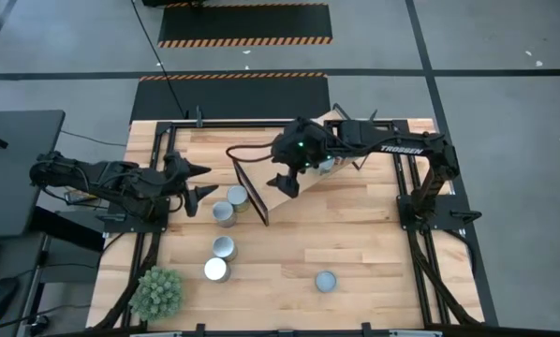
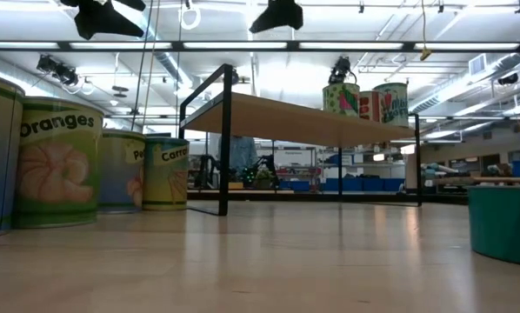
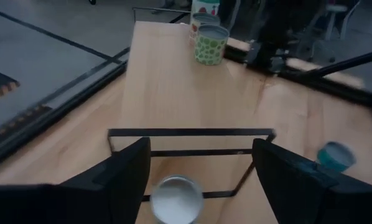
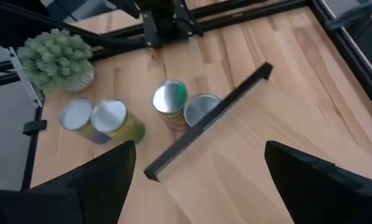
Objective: Pick and place cans onto a shelf
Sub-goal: Put the canned tuna on the shelf
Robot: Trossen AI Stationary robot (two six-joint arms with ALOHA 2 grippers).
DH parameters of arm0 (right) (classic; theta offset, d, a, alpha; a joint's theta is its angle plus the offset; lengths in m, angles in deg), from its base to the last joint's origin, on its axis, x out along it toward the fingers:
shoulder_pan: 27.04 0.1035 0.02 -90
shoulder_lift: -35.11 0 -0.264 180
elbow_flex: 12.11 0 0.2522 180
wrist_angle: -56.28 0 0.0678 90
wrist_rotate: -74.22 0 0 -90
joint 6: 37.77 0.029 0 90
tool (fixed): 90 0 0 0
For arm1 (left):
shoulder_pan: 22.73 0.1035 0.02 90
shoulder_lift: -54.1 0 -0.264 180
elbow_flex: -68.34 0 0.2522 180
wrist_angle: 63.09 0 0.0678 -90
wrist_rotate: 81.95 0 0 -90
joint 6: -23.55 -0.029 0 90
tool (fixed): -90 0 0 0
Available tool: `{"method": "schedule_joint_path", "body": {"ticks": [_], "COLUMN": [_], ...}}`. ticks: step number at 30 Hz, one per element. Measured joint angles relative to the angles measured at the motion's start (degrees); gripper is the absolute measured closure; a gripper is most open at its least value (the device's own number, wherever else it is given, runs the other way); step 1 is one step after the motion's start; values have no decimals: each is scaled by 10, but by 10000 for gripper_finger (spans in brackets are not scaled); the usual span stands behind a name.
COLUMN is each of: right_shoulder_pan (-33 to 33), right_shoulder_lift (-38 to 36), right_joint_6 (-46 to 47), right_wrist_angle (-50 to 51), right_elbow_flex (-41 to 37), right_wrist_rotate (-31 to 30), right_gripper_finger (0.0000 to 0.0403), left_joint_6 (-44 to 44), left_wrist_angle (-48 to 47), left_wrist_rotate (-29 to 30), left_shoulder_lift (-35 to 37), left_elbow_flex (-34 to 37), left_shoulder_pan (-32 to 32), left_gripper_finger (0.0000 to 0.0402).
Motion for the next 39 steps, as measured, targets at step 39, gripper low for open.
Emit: {"method": "schedule_joint_path", "body": {"ticks": [39], "right_shoulder_pan": [342], "right_shoulder_lift": [0], "right_joint_6": [253], "right_wrist_angle": [213], "right_elbow_flex": [-78], "right_wrist_rotate": [-214], "right_gripper_finger": [39], "left_joint_6": [140], "left_wrist_angle": [306], "left_wrist_rotate": [-39], "left_shoulder_lift": [-55], "left_elbow_flex": [0], "left_shoulder_pan": [1], "left_gripper_finger": [115]}}
